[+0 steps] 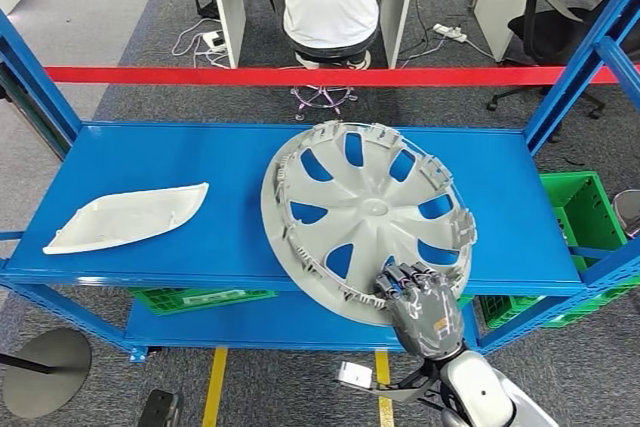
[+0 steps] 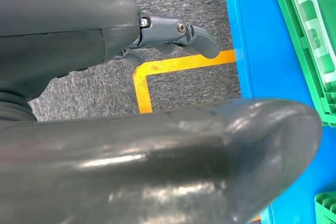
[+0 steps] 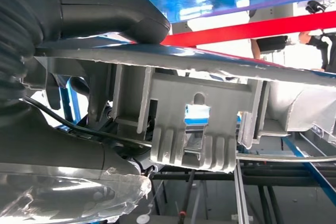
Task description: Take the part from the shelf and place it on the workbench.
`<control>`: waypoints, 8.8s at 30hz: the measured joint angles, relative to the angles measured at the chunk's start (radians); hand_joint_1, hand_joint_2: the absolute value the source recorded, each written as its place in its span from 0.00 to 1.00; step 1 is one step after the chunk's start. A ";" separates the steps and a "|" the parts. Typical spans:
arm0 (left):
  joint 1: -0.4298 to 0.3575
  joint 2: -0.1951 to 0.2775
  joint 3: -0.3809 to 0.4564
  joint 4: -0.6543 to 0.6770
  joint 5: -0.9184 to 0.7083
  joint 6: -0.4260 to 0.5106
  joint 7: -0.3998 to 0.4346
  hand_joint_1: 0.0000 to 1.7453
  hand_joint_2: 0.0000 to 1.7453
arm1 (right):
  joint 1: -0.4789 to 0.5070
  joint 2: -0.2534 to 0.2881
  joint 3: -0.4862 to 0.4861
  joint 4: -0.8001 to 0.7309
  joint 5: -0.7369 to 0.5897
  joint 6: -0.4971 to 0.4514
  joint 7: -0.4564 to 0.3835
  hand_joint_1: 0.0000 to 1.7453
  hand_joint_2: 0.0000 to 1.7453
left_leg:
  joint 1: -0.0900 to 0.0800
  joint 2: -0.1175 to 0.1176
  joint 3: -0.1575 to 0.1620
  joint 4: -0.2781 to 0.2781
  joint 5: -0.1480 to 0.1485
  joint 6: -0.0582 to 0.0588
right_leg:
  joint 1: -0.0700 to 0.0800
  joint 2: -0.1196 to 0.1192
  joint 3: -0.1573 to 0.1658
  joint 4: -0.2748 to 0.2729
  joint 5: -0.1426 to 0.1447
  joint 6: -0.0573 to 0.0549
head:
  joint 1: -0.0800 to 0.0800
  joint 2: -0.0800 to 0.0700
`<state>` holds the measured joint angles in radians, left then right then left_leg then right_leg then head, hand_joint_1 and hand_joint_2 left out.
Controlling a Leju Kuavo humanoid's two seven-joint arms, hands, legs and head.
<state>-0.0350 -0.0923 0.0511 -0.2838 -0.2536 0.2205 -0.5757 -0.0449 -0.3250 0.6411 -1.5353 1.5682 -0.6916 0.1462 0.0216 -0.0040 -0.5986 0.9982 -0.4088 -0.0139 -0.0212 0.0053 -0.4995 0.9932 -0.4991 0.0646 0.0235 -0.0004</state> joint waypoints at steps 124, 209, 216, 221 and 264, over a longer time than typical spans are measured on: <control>-0.008 0.023 0.029 0.000 -0.023 -0.013 -0.019 0.00 0.00 | 0.066 0.147 -0.239 -0.083 0.001 0.001 -0.185 1.00 1.00 | -0.014 0.002 -0.052 0.205 -0.078 -0.031 | 0.010 -0.007 -0.104 -0.013 0.103 -0.052 | -0.003 0.000; -0.025 0.054 0.080 0.001 -0.072 -0.035 0.012 0.00 0.00 | -0.461 -0.044 0.537 0.149 -0.001 0.009 0.552 1.00 1.00 | -0.026 0.004 0.030 -0.023 -0.001 0.024 | 0.016 -0.002 -0.078 0.009 0.076 -0.023 | 0.001 0.000; -0.025 0.055 0.081 0.001 -0.082 -0.035 0.013 0.00 0.00 | -0.464 -0.060 0.537 0.133 -0.002 0.036 0.554 1.00 1.00 | -0.022 0.004 0.013 -0.029 0.014 0.012 | 0.020 -0.002 -0.097 0.012 0.088 -0.032 | 0.001 0.000; -0.024 0.056 0.081 0.001 -0.085 -0.035 0.016 0.00 0.00 | -0.465 -0.064 0.537 0.124 -0.002 0.043 0.553 1.00 1.00 | -0.026 0.003 0.001 -0.023 0.018 0.013 | 0.018 -0.006 -0.103 0.011 0.096 -0.022 | 0.002 0.000; -0.023 0.046 0.110 0.001 -0.101 -0.034 0.014 0.00 0.00 | -0.497 -0.085 0.545 0.072 -0.002 0.068 0.553 1.00 1.00 | -0.016 -0.105 -0.021 -0.004 0.029 0.022 | 0.009 0.043 -0.118 0.109 0.031 -0.017 | 0.003 0.000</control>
<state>-0.0580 -0.0465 0.1615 -0.2827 -0.3551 0.1862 -0.5619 -0.5414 -0.4103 1.1864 -1.4631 1.5667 -0.6233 0.6991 0.0059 -0.1092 -0.6198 0.9939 -0.3796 0.0085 -0.0118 0.0481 -0.6171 1.1022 -0.4683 0.0478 0.0261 -0.0004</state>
